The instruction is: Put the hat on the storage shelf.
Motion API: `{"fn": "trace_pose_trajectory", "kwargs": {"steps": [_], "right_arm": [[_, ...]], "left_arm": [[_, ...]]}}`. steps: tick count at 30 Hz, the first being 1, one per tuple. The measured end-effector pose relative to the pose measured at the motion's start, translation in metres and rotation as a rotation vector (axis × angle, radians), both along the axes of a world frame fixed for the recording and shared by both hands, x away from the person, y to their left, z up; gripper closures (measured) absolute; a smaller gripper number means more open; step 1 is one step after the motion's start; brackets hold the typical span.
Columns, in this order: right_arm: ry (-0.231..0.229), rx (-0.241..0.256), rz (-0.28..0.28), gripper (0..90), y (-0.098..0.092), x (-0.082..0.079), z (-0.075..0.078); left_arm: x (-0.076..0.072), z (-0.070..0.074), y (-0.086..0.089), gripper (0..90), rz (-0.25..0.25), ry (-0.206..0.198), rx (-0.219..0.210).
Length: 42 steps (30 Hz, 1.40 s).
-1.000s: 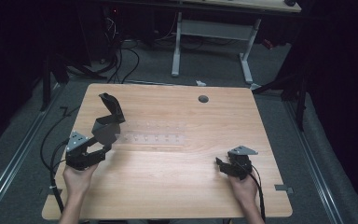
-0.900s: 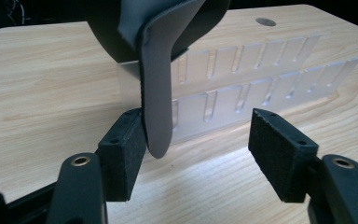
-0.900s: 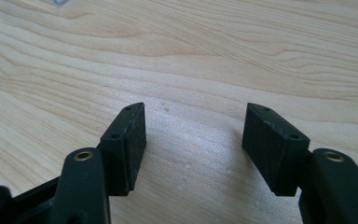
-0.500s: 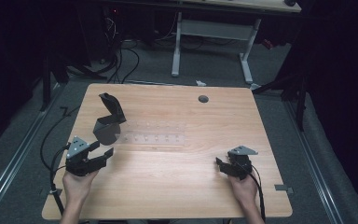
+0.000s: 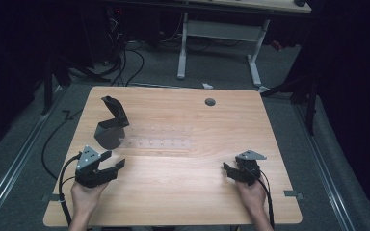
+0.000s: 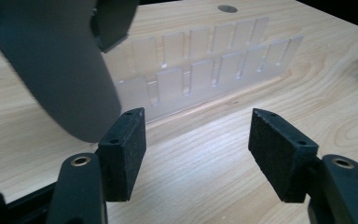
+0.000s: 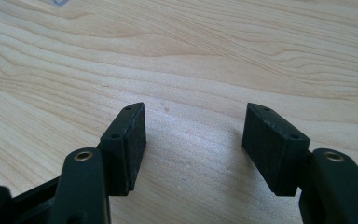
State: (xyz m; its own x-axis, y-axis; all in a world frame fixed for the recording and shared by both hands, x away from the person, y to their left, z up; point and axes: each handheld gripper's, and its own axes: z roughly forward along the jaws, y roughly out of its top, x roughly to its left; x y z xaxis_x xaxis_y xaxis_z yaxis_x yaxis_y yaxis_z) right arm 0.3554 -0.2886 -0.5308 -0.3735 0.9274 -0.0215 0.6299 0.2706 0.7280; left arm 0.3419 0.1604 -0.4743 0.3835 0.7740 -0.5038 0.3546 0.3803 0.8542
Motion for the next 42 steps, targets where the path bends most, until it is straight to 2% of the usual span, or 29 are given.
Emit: {"fn": "trace_pose_trajectory", "kwargs": {"steps": [19, 26, 35, 42], "right_arm": [[0.0, 0.001, 0.0, 39.9, 0.0, 0.0, 0.0], [0.0, 0.001, 0.0, 39.9, 0.0, 0.0, 0.0], [0.0, 0.001, 0.0, 39.9, 0.0, 0.0, 0.0], [0.0, 0.0, 0.0, 39.8, 0.0, 0.0, 0.0]], "left_arm": [[0.001, -0.01, -0.031, 37.4, -0.086, 0.031, 0.016], [0.003, -0.017, -0.038, 37.7, -0.093, 0.049, 0.019], [0.009, -0.032, -0.047, 37.8, -0.1, 0.092, 0.06], [0.012, -0.043, -0.05, 37.8, -0.095, 0.116, 0.072]]}}
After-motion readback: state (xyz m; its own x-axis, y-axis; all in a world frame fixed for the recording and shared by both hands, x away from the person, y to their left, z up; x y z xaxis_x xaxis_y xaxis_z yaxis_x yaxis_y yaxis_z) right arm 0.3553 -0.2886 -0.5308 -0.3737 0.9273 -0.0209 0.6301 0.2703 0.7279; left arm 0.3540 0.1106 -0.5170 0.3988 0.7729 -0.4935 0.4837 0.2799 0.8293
